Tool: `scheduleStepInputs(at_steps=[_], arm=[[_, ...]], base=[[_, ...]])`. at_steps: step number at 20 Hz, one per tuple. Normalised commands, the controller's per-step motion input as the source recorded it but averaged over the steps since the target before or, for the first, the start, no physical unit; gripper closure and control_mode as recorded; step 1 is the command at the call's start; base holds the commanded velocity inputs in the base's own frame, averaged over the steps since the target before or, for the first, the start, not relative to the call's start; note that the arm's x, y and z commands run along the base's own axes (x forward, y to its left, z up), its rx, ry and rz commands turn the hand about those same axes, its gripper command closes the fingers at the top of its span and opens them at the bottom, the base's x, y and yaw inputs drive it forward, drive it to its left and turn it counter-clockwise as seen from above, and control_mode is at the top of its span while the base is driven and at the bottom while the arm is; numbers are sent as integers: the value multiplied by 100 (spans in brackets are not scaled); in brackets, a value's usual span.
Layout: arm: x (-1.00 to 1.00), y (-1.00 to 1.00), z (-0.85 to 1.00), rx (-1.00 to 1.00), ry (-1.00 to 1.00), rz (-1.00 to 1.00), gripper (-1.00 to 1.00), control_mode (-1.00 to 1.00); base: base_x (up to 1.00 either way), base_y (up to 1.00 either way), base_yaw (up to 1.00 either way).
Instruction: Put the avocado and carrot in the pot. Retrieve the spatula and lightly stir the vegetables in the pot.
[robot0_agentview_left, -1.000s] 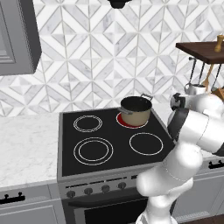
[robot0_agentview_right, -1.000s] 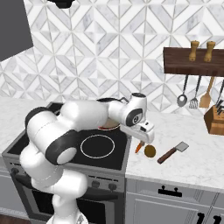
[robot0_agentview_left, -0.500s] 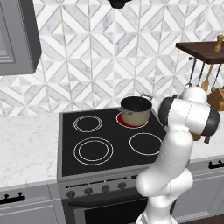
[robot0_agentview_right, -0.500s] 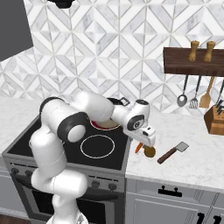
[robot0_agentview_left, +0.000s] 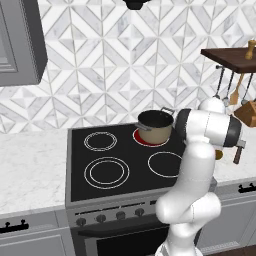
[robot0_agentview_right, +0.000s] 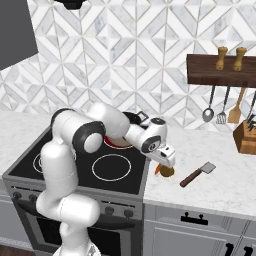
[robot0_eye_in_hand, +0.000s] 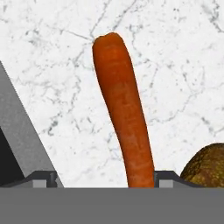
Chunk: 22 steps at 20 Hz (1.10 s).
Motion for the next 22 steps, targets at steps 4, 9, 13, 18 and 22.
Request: scheduleStepInputs(at_steps=[4,9,13,18,22], arm=[[5,-2,-44,-1,0,0,-100,-100],[1,-47,-32,0,-2,0,-100,-100],[0,-26,-52,-1,0,0,-100,-100],[-3,5,-70,0,0,1,100,-100],[-16,0,-31,2,0,1,100,-100]], base=[[0,0,0],[0,0,0],[0,0,0],[0,0,0],[0,0,0]])
